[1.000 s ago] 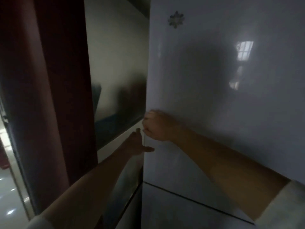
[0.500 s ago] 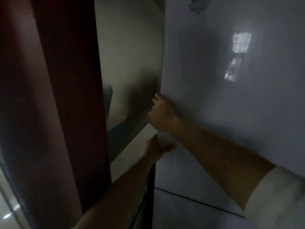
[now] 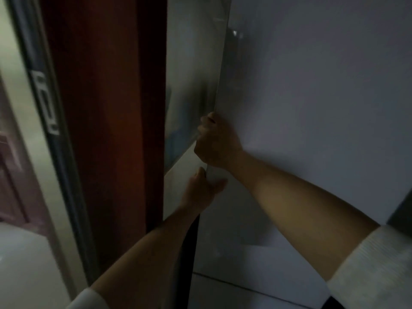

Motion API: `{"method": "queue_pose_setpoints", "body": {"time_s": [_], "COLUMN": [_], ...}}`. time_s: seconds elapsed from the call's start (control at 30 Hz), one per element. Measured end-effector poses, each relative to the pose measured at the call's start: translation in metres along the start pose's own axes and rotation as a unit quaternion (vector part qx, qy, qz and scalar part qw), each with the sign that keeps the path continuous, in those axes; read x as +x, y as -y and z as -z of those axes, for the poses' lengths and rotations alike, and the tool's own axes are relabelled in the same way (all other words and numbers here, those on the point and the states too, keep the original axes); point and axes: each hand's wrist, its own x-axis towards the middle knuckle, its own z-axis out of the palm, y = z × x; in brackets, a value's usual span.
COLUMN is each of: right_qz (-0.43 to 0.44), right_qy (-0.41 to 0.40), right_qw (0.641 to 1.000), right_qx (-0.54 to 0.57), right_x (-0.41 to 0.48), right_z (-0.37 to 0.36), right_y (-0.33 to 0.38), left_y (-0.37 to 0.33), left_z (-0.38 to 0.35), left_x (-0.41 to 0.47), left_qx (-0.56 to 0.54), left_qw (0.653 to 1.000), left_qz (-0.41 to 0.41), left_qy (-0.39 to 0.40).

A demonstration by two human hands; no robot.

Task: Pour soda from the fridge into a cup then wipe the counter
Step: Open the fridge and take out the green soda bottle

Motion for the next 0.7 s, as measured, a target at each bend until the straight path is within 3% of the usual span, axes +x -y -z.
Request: {"method": "queue_pose_setpoints", "body": {"time_s": [0.43, 0.7], "right_qz": [-0.057, -0.080], "right_qy": [-0.064, 0.102], "right_qw": [0.996, 0.991], "right_qx": [0.040, 0.014], "right_x": [-0.106, -0.152], "right_z": [0.154, 0.223], "right_y": [0.040, 0.070], "left_y": [-0.046, -0.069], "left_z": [0.051, 0.034], "left_x": [-0.164, -0.223], "left_qx": [0.040, 0.037], "left_qw": [0.992, 0.981], "left_qz": [-0.058, -0.071], "left_qy": [0.108, 0.178]}}
